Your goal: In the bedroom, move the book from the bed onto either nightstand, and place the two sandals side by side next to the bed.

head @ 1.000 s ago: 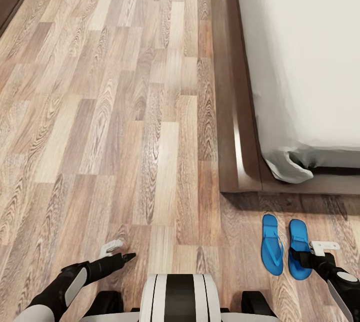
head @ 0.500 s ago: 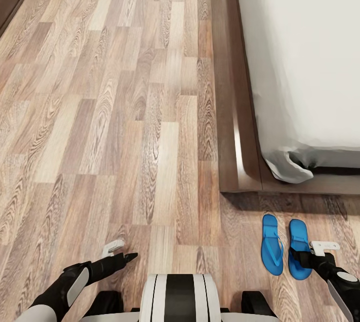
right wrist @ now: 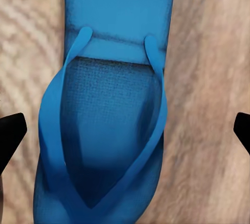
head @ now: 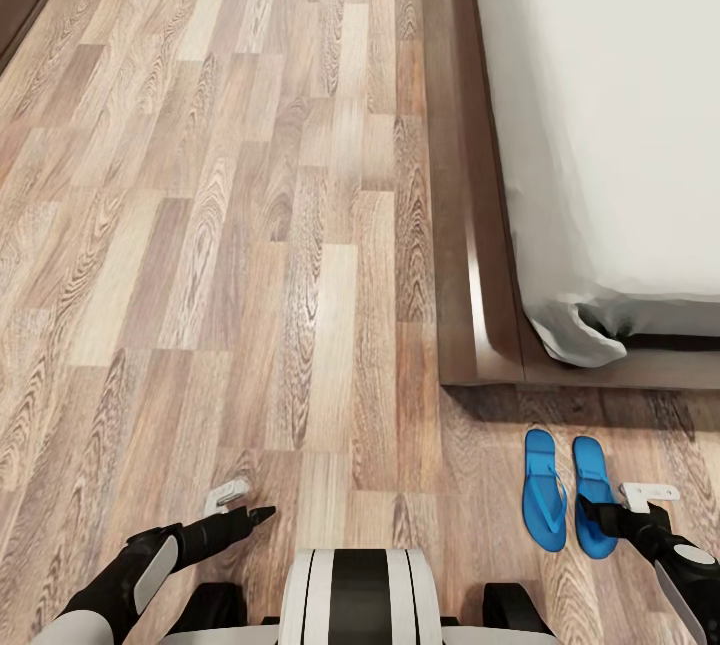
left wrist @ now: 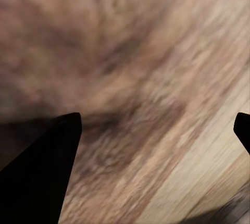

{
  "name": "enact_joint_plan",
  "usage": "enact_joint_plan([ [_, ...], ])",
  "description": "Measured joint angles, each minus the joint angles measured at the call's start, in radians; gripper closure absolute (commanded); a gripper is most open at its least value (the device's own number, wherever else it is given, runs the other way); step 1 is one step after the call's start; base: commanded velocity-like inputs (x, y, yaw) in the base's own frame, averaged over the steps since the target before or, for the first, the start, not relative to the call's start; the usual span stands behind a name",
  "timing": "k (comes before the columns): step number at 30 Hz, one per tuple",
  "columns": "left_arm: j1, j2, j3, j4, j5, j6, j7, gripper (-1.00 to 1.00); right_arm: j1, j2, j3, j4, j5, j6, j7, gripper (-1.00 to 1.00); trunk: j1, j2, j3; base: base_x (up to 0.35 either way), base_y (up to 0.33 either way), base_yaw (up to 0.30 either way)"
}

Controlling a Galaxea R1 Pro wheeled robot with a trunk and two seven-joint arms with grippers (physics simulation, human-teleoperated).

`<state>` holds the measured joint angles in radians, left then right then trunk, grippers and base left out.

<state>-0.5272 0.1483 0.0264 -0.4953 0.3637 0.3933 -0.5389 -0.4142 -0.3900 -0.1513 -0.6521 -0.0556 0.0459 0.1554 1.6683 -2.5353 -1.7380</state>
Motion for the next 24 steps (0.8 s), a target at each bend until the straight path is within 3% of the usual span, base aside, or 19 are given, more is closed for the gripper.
enact_joint_plan([
  [11, 0.0, 0.0, 0.0, 0.0, -0.001, 0.0, 0.0, -1.0, 0.0, 0.0, 0.0, 0.0, 0.0, 0.0, 0.0, -1.0, 0.0, 0.0, 0.0, 0.0, 0.0, 0.0],
  [24, 0.0, -0.001, 0.0, 0.0, 0.009, -0.004, 0.0, -1.0, 0.0, 0.0, -0.001, 0.0, 0.0, 0.0, 0.0, -1.0, -0.006, 0.003, 0.05, 0.0, 0.0, 0.0],
])
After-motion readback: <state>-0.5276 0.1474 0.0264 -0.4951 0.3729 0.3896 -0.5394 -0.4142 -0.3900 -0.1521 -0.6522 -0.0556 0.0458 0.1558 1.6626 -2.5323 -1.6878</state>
